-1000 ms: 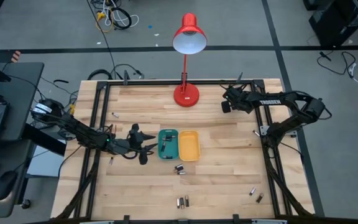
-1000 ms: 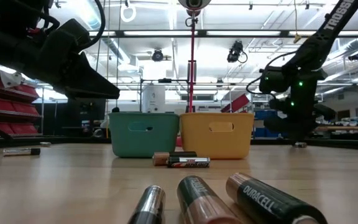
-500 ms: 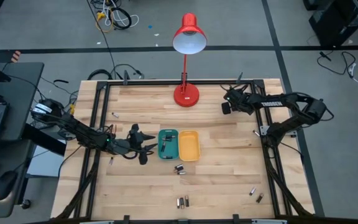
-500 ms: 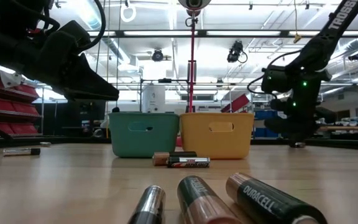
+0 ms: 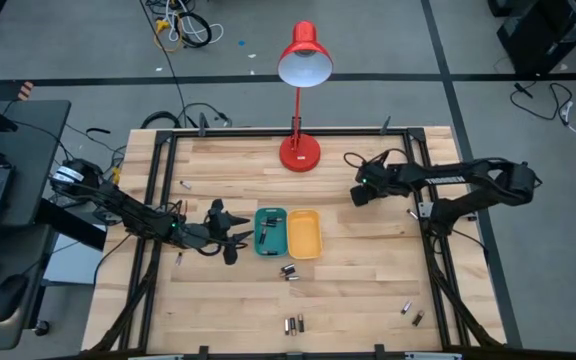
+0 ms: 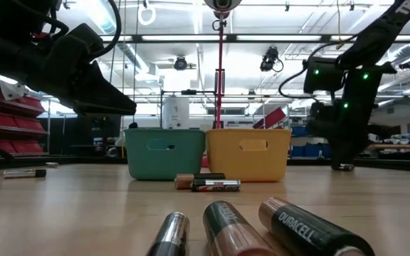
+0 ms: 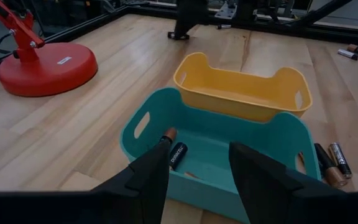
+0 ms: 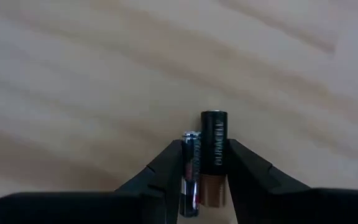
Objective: Sort batteries
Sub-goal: Put the black battery into the blue bin
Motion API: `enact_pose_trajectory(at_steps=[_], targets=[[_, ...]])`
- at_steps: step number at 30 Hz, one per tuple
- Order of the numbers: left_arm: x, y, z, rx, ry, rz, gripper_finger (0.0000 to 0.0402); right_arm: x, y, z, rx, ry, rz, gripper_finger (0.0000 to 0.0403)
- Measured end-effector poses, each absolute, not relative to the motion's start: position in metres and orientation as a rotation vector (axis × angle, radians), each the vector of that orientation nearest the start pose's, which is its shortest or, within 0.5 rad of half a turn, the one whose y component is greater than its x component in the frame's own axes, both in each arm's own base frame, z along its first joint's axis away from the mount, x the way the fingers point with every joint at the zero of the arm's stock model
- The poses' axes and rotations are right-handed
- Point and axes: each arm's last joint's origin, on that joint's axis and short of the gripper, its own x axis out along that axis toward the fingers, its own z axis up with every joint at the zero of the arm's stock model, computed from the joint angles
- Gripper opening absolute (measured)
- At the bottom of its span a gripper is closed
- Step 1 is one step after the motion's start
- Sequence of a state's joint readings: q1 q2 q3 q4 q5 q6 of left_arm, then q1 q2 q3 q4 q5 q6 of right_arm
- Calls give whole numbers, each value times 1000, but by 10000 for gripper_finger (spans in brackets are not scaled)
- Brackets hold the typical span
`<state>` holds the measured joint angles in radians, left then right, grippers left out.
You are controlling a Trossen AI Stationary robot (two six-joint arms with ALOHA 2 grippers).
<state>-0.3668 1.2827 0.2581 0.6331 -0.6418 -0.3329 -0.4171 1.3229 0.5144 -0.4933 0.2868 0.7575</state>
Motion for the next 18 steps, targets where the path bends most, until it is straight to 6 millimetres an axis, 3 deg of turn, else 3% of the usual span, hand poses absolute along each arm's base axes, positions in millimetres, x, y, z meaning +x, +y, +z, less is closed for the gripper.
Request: enact_pose_trajectory(at_steps=[10, 18], targets=[[200, -58, 144, -154, 290, 329, 182, 174, -72, 143, 656, 988, -1053, 130], [200, -58, 144, -152, 288, 333, 182, 171, -76, 140, 594, 981, -1171, 126]])
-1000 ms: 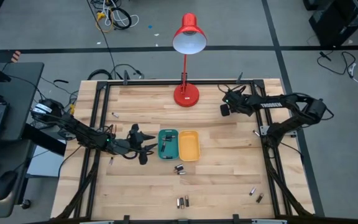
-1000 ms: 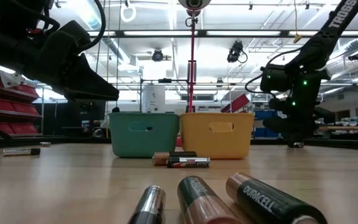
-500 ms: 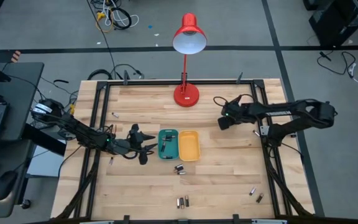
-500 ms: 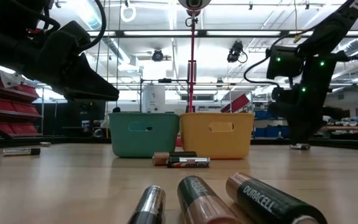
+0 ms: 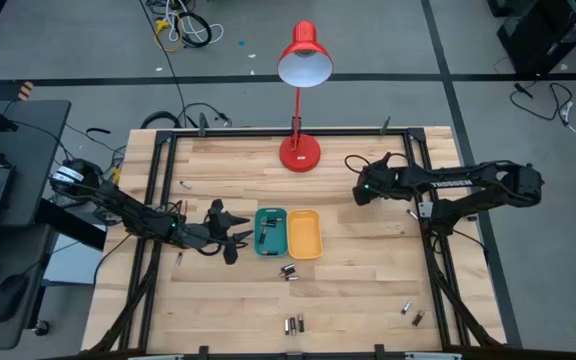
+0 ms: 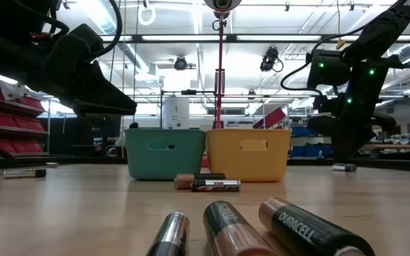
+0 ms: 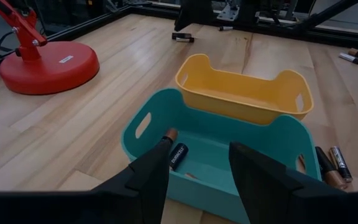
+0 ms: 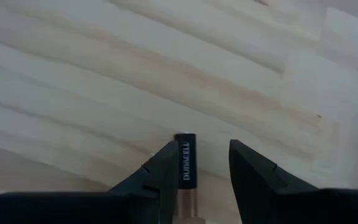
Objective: Sort batteries
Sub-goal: Put the black battery into the blue bin
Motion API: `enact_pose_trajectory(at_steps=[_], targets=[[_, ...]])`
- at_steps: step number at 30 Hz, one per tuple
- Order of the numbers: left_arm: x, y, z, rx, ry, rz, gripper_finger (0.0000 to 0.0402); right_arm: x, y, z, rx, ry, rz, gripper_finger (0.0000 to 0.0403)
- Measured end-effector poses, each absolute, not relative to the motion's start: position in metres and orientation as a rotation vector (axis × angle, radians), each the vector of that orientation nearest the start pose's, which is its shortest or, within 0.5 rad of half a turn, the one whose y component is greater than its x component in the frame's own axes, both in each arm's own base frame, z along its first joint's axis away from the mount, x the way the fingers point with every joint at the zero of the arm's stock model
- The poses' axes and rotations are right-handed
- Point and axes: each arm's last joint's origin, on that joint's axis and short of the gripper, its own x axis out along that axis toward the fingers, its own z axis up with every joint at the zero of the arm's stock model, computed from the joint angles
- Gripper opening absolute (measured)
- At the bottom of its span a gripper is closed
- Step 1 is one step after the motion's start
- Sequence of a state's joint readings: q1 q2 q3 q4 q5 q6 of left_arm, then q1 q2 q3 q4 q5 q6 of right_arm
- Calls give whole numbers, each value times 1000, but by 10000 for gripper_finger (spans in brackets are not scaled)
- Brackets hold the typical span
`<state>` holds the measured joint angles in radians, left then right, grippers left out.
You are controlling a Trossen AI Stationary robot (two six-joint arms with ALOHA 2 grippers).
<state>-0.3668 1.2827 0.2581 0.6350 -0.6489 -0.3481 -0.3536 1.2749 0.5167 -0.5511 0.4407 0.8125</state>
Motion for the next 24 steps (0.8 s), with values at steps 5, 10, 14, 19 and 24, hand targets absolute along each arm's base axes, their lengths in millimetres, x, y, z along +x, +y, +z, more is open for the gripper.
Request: enact_pose_trajectory(at_steps=[5, 10, 14, 19, 24], targets=[[200, -58, 144, -150, 286, 341, 182, 172, -76, 133, 598, 1029, -1167, 119], [200, -58, 144, -150, 286, 341, 182, 174, -78, 124, 584, 1084, -1183, 118], [200, -58, 144, -149, 287, 341, 182, 176, -79, 118, 564, 1120, -1192, 108], [200, -58, 144, -148, 286, 342, 182, 177, -79, 117, 560, 1128, -1177, 69], [199, -56, 145, -135, 269, 401, 182, 176, -79, 121, 555, 1106, -1152, 28]])
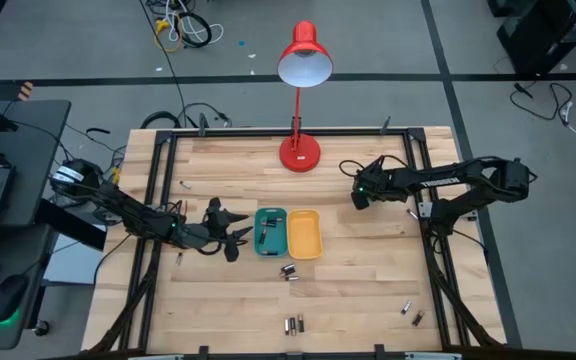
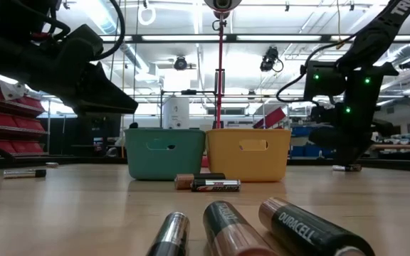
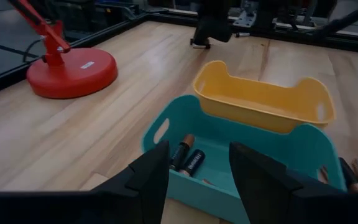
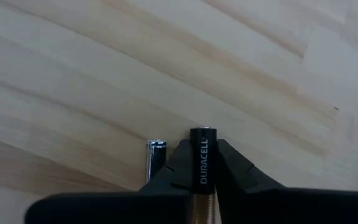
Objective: Sort batteries
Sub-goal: Put the black battery into the blue bin
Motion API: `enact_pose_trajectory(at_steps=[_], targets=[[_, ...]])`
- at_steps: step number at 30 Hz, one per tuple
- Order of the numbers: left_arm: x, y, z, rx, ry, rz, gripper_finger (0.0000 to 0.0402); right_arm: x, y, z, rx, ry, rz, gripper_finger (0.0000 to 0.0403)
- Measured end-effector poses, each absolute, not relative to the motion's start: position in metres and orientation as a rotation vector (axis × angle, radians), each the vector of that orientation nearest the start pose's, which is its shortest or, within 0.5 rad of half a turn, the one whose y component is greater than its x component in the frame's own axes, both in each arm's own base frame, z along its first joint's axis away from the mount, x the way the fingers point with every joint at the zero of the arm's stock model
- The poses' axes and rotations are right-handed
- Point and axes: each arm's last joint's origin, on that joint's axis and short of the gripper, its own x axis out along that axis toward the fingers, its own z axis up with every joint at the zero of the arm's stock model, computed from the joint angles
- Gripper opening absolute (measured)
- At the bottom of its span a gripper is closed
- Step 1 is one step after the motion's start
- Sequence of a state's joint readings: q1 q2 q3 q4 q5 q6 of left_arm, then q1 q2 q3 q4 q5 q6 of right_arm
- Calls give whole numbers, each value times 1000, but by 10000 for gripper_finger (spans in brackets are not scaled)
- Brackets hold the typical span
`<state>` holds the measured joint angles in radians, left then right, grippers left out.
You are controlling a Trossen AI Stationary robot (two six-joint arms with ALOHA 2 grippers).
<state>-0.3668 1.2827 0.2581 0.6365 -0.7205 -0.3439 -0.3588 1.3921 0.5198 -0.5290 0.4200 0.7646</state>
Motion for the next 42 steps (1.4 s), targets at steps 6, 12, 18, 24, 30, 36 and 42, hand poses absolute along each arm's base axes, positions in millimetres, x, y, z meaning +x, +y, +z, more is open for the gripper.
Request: enact_pose_trajectory(at_steps=[6, 12, 18, 24, 30, 36, 42], targets=[[200, -56, 145, -136, 259, 416, 182, 178, -78, 129, 567, 1031, -1118, 38], [202, -55, 155, -179, 144, 485, 182, 201, -71, 147, 545, 767, -993, 41], [203, -55, 164, -201, 69, 476, 182, 238, -51, 179, 423, 390, -718, 40], [204, -56, 173, -252, -13, 465, 182, 264, -18, 208, 323, 58, -438, 40], [206, -56, 178, -226, -36, 390, 182, 284, 11, 202, 243, -78, -308, 40], [208, -55, 181, -229, -69, 335, 182, 320, 30, 194, 183, -125, -251, 40], [216, -60, 175, -122, -43, 216, 184, 359, 40, 199, 134, -153, -204, 41]])
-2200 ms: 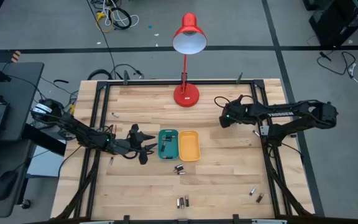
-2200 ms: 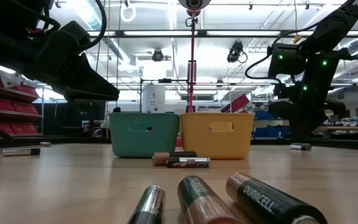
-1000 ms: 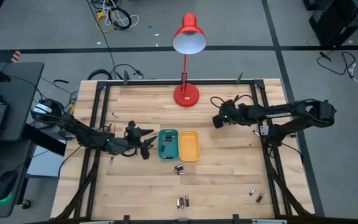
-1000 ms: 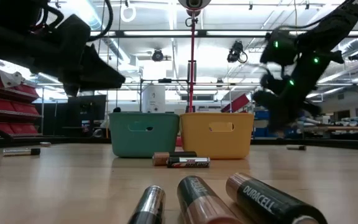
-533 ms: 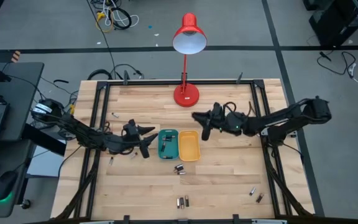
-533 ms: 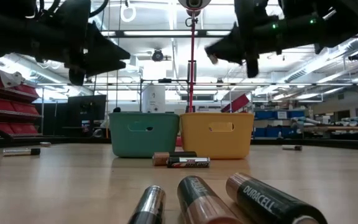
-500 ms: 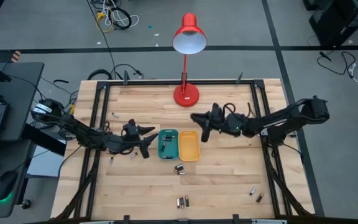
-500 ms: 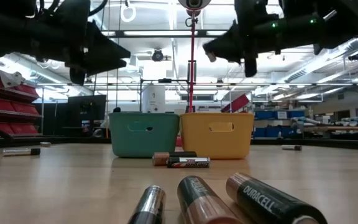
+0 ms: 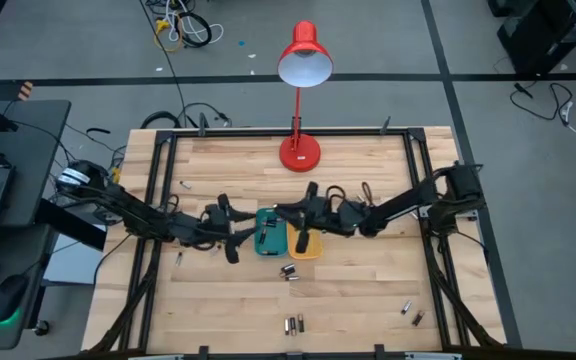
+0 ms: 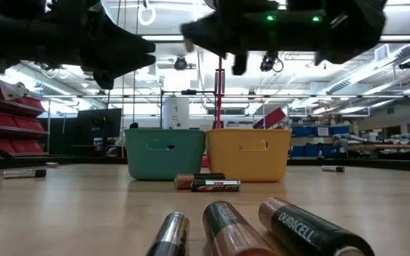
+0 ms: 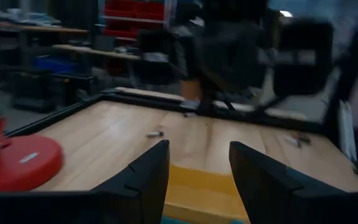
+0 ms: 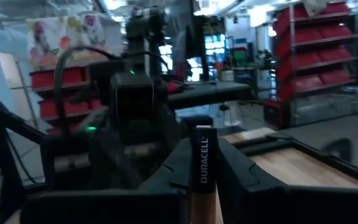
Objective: Sort batteries
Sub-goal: Put the black battery into the blue bin
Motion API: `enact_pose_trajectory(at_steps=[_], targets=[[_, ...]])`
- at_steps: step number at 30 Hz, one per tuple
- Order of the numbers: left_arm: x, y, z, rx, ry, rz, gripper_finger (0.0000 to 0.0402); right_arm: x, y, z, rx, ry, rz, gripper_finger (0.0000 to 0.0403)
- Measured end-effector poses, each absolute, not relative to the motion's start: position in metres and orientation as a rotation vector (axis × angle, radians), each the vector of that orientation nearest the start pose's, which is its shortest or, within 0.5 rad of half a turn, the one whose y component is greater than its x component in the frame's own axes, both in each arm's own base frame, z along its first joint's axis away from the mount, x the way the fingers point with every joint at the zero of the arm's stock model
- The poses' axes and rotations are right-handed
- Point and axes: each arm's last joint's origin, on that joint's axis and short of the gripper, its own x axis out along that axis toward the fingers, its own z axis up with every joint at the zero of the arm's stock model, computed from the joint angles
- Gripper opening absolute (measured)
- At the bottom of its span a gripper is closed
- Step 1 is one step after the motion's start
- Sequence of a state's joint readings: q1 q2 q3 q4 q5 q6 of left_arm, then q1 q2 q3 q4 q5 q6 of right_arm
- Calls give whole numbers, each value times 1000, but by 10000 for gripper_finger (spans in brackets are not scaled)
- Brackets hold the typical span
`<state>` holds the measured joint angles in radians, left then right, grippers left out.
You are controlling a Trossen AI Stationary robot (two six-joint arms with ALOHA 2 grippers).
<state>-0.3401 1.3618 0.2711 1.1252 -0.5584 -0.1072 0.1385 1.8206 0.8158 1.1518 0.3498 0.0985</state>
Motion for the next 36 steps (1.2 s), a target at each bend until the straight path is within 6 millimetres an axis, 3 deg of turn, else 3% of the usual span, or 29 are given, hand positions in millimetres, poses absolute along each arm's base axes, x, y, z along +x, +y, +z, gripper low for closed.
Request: enact_pose_trajectory(at_steps=[8, 19, 23, 31, 36], targets=[[235, -68, 171, -60, -11, 198, 199, 387, 54, 185, 129, -134, -94, 42], [240, -69, 173, -60, -16, 218, 201, 389, 61, 177, 122, -99, -79, 43], [240, -69, 173, -57, -16, 207, 172, 388, 62, 177, 122, -98, -79, 43], [240, -71, 173, -43, -13, 144, 64, 388, 62, 177, 122, -98, -74, 43], [240, -71, 173, -42, -12, 133, 59, 388, 62, 177, 126, -98, -73, 44]])
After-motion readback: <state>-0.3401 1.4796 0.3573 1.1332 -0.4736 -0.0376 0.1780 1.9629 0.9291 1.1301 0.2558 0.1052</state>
